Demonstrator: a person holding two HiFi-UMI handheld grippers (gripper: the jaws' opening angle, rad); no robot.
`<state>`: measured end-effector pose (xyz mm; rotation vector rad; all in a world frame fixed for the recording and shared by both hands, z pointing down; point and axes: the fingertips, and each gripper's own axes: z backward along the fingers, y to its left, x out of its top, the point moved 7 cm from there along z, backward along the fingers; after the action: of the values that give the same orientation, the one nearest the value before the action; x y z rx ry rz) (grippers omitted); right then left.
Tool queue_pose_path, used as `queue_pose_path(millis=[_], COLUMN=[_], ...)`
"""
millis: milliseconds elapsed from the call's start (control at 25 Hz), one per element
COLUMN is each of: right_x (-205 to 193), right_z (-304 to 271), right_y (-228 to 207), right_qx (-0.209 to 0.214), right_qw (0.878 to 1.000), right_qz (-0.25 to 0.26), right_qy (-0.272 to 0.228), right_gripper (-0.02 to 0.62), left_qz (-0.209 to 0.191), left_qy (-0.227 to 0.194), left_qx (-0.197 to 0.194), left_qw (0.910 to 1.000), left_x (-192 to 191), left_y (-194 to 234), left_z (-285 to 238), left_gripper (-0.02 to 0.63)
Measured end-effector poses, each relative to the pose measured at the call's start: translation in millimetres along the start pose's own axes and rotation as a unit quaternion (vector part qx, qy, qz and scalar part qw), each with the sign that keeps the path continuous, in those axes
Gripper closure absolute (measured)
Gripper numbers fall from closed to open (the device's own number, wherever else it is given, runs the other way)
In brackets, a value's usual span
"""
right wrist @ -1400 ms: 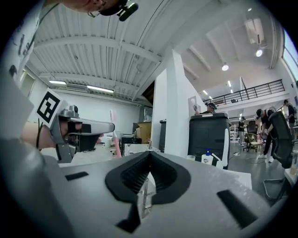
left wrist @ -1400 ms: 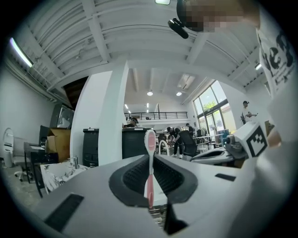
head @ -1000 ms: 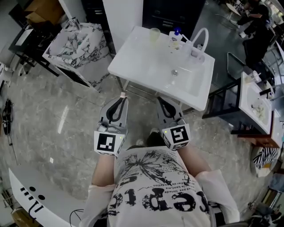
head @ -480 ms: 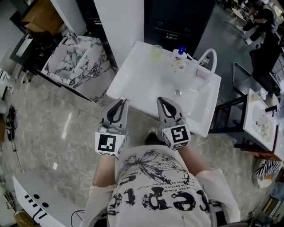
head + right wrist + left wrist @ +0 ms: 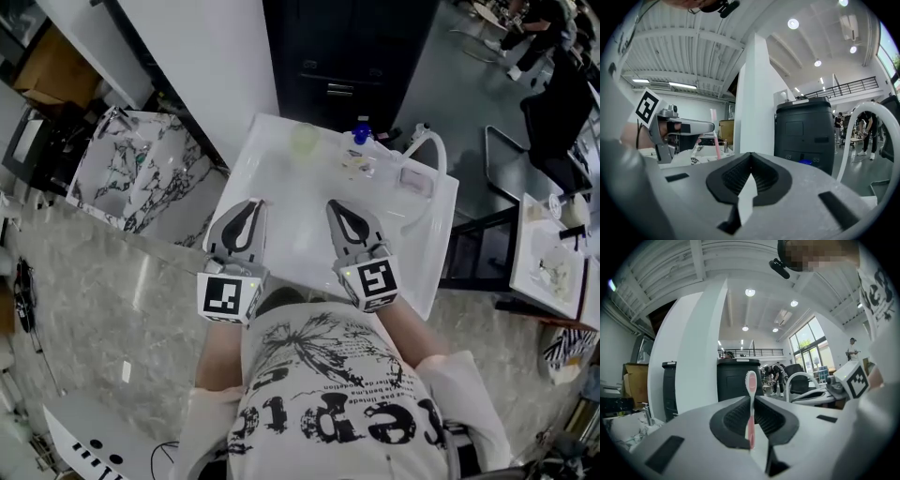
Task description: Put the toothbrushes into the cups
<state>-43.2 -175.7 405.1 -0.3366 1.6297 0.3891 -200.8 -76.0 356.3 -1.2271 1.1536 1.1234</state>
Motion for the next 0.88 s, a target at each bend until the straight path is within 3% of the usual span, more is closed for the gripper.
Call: queue_pose_path(millis=[240, 440, 720, 880], right_x=[-6, -4, 2, -2], right_z=[-25, -50, -79, -90], right_y=[-19, -32, -38, -39], right_qx=[-0.035, -0.089, -0.162, -0.199], right_qw=[0.999, 0.995, 0.985, 0.978], right_qz=[-0.007, -0.019, -0.031, -0.041], right_qy=[0.02, 0.033, 0.041, 0.046], right_gripper=[0.603, 0.603, 0.603, 0.603], left_qz=[0.005, 0.012, 0.023, 0.03], left_qy=[0.018, -0.001, -0.014, -0.026], left_qx=[-0.057, -0.111, -0.192, -0.248], left_qw=[0.9982, 0.9937, 0.981, 0.9679], left_x=[-12, -18, -29, -42], left_y=[17, 40, 68, 73], left_z=[-54, -98, -155, -184], left_gripper=[0.577, 0.577, 0.577, 0.577])
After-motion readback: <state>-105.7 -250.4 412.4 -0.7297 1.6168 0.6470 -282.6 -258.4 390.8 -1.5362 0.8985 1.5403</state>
